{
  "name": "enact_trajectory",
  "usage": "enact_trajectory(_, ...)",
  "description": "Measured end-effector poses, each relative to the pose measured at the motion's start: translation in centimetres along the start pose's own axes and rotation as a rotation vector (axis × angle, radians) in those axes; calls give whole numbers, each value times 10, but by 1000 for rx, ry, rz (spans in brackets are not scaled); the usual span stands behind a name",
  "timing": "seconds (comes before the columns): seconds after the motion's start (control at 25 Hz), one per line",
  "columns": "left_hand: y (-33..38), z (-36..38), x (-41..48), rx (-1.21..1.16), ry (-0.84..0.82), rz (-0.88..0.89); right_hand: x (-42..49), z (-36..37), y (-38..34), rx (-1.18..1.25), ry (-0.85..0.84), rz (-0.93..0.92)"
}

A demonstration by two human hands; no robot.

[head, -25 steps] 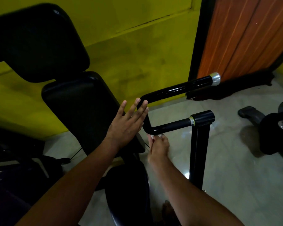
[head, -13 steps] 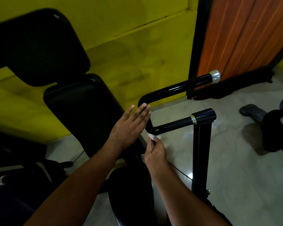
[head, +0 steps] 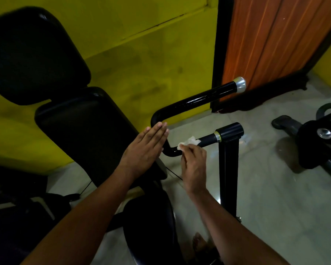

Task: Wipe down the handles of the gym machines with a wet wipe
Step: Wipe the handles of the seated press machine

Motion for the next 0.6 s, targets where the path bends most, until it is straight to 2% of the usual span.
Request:
enact_trajectory(0.08,1,1,1,-4,-6,-16,10,-5,-1,-93,-43,-59)
enact_trajectory(0.16,2,0,2,-15,-11,-24,29,-10,0,-178,-189,-201)
enact_trajectory(0.28,6,-1,2,-14,-19,-9,48,-14,-9,-273,-349,-147)
enact_trajectory(0.4,6,-4,3,9,-15,-22,62,-19,-12,-398,-542,-202)
enact_trajectory(0.52,7,-7,5,10,-15,-36,93,-31,-7,-407,-621,25)
enact_trajectory(0.6,9,-8,5,-1,-19,-55,103,-21,-15,-389,-765,24)
Point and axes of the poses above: each hand's wrist, its own x-axis towards the middle knuckle, its own z-axis out of the palm, y = z × x, the point moved 2 cm from there along x, towards the middle knuckle, and after that the axes turned 12 degrees about x, right-handed, at the moved point
